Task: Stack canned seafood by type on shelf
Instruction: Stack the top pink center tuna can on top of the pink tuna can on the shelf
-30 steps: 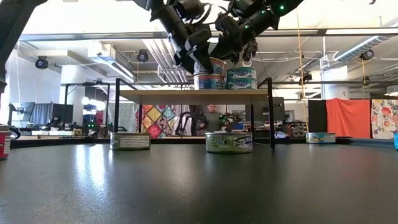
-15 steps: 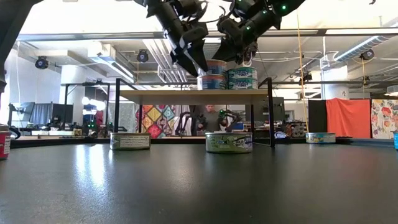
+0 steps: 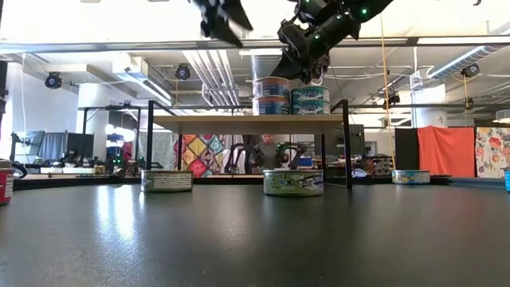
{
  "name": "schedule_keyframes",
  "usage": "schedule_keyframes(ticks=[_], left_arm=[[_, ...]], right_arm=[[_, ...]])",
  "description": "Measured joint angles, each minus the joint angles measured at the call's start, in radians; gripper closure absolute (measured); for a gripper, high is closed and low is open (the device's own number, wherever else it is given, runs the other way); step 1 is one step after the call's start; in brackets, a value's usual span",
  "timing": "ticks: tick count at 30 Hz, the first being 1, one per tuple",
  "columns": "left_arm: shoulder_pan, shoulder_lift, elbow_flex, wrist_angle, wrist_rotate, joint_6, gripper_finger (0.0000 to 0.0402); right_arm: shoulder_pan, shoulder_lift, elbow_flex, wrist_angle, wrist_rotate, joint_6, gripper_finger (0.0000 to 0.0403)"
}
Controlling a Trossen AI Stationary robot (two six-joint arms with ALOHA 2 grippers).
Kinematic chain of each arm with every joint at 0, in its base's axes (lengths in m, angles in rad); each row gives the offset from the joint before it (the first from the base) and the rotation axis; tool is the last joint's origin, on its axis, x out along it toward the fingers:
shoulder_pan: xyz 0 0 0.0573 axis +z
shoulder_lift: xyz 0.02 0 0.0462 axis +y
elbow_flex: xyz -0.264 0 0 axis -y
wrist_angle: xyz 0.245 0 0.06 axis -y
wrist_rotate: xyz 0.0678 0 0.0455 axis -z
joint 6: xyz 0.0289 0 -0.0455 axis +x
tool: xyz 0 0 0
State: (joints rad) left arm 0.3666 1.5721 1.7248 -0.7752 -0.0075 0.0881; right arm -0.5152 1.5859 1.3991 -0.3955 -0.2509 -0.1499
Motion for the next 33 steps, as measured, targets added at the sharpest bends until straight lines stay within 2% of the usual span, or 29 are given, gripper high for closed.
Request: schedule_keyframes(ticks=[3, 12, 15, 19, 28, 33], left_arm=[[-0.040, -0.048, 0.000, 0.028, 0.026, -0.016, 0.0019], [-0.200, -0.134, 0.000, 0.040, 0.020, -0.027, 0.0019], [-0.250, -0.149, 0.000, 0.033, -0.025, -0.036, 0.0019], [-0.308, -0.152, 0.000, -0.006, -0.105, -0.053, 0.0019], [-0.407, -0.091, -0.001, -0.012, -0.137, -0.215, 0.0019], [-0.492, -0.026, -0.001, -0.011, -0.322, -0.288, 0.0019]], right_arm=[[0.002, 0.000, -0.001, 0.017, -0.004, 0.024, 0.0390], [0.006, -0.020, -0.005, 0.064, -0.004, 0.076, 0.0390], [0.014, -0.054, -0.001, 0.087, 0.012, 0.086, 0.0390], [0.048, -0.143, 0.013, 0.103, 0.084, 0.088, 0.0390], [0.250, -0.307, -0.035, -0.003, 0.097, 0.101, 0.0390], [0.411, -0.372, -0.094, -0.113, 0.151, 0.152, 0.0390]])
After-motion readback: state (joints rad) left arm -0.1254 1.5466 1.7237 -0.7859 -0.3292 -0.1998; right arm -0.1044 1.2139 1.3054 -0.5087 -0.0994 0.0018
